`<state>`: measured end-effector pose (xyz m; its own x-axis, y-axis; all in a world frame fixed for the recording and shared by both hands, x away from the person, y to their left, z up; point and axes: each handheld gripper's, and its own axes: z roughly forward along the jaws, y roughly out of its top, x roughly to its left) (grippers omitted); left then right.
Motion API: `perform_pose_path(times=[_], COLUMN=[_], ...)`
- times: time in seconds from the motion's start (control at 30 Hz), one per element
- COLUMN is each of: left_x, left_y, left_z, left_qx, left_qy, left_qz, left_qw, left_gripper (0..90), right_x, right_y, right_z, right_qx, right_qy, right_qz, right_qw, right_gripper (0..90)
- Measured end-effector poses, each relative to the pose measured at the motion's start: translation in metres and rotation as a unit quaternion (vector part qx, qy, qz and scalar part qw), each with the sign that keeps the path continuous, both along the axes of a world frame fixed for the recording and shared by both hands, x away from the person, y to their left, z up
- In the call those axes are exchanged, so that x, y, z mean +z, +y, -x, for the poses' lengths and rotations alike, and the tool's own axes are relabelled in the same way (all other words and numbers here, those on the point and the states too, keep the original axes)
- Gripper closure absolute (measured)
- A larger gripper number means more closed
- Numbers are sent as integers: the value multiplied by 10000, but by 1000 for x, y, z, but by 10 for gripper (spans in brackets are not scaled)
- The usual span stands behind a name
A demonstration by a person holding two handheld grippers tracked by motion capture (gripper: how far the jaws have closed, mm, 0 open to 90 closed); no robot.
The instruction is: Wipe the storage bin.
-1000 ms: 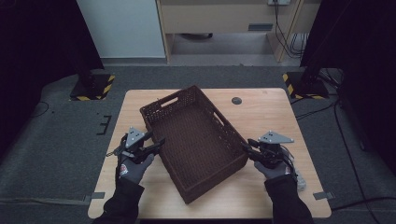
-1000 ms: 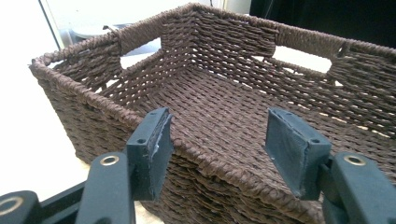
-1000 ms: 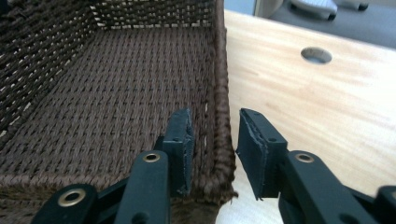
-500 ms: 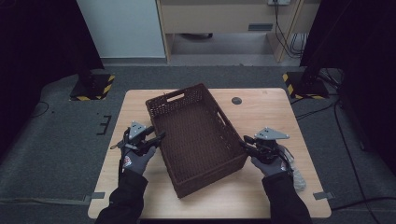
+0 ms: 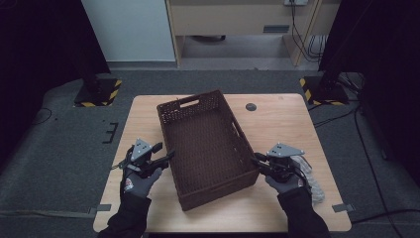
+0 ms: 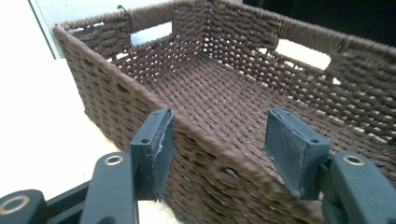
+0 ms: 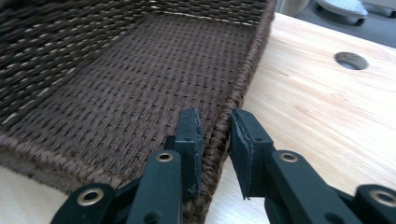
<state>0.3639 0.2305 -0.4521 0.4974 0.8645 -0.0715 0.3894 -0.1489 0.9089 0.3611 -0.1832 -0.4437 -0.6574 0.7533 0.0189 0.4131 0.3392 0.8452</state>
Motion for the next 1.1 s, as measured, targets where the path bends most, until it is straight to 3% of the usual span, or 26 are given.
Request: perform_pose_path(times=[0.1, 0.3, 0.43, 0.57, 0.7, 0.8, 0.93, 1.1], left_x=[-5, -6, -7, -9, -12, -13, -6, -1], left_y=[-4, -1, 0, -2, -3, -1, -2, -4], left_z=[-2, -6, -14, -23, -33, -36, -32, -20], left_qx=[-64, -77, -48, 22, 120, 101, 63, 19], left_qy=[72, 112, 111, 56, 20, 46, -2, -14], left_qz=[-94, 19, 42, 11, 17, 119, 126, -50], left_qw=[9999, 9999, 9999, 10000, 9999, 9999, 9999, 10000], left_gripper=[409, 408, 428, 455, 502, 508, 480, 450], right_x=[0, 5, 10, 10, 7, 1, -2, -1], right_y=[2, 4, 2, 3, 9, 14, 19, 21], right_z=[1, -3, -9, -17, -25, -28, -27, -23], right_qx=[67, 94, -34, -149, -198, -178, -112, -114], right_qy=[13, -71, -214, -212, -186, -139, -123, -189], right_qz=[-79, -330, -470, -493, -523, -362, -248, -128], right_qw=[9999, 9994, 9987, 9984, 9983, 9991, 9996, 9997], right_gripper=[679, 542, 507, 490, 502, 554, 702, 726])
